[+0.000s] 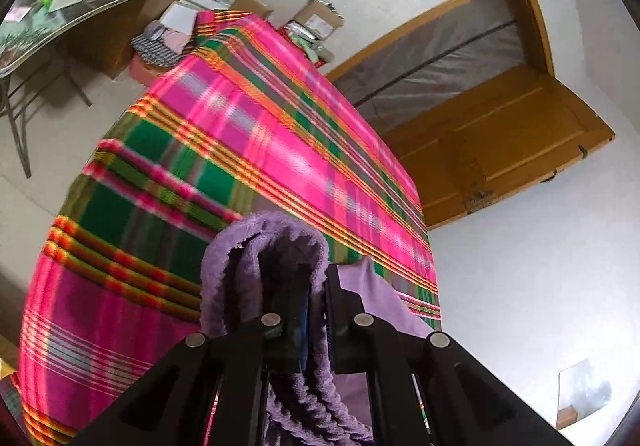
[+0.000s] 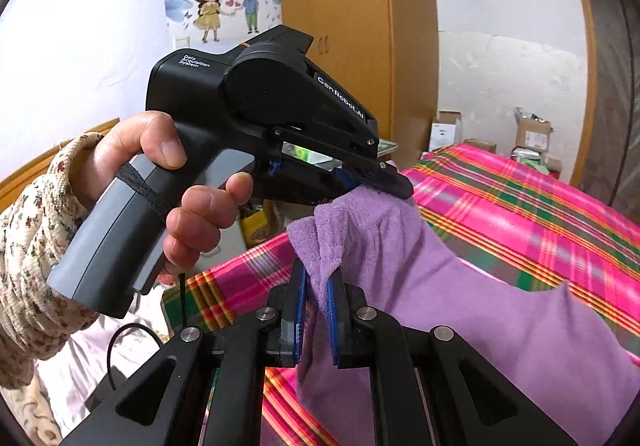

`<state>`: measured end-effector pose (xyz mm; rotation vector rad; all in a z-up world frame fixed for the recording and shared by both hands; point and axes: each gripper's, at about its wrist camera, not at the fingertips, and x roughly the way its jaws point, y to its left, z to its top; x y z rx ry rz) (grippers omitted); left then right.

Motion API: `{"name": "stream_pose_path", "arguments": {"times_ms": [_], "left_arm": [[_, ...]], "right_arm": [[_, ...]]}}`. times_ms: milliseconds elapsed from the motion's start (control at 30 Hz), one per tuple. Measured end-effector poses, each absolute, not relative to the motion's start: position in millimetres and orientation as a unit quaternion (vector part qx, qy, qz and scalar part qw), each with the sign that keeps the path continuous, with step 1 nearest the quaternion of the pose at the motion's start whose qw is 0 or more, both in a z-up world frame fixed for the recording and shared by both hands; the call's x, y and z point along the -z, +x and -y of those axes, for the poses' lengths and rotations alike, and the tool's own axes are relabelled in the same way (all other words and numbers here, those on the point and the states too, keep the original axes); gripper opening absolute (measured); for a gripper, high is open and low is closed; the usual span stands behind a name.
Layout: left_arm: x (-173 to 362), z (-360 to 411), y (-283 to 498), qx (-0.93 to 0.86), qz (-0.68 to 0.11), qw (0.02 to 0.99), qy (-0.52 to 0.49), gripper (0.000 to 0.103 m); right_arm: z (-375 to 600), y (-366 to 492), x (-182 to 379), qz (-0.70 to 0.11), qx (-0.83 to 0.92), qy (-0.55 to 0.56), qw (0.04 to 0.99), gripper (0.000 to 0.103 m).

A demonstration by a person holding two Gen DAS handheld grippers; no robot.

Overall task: Fold clothes
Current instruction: 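Raise the held cuff with both grippers and fold it over the garment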

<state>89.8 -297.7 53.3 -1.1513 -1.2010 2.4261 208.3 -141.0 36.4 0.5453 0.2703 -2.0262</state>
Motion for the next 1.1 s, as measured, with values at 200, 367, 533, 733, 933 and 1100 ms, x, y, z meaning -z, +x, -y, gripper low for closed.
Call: {"name": "stream_pose_path", "arguments": {"times_ms": [200, 367, 533, 733, 933, 1100], "left_arm": [[-69.2, 265.4, 81.5, -0.827, 0.385, 0.123, -0.39, 0.007], [-75.5, 240.7, 71.9, -0.828, 0.37, 0.138, -0.398, 0.007], [-76.6, 214.2, 61.2, -0.825, 0.359, 0.156, -0.408, 0.007], [-82.6, 184.6, 56.7, -0.823, 0.345, 0.175, -0.415, 0.007], [-86.5, 155.8, 48.6, -0.821, 0.326, 0.187, -0.429, 0.007], [-79.5, 131.5, 38.9, -0.814, 0.316, 0.195, -0.447, 0.007]], "right_arm": [[111.4, 211.4, -47.6, -0.096, 0.847, 0.214, 0.478, 0.01], [85.4, 207.7, -53.6, -0.084, 0.858, 0.208, 0.462, 0.01], [60.4, 204.3, -55.1, -0.071, 0.869, 0.208, 0.442, 0.01], [32.1, 203.5, -57.8, -0.058, 0.881, 0.204, 0.423, 0.01], [10.0, 202.6, -57.7, -0.049, 0.89, 0.202, 0.406, 0.01], [-9.9, 200.9, -53.2, -0.041, 0.896, 0.206, 0.391, 0.01]]}}
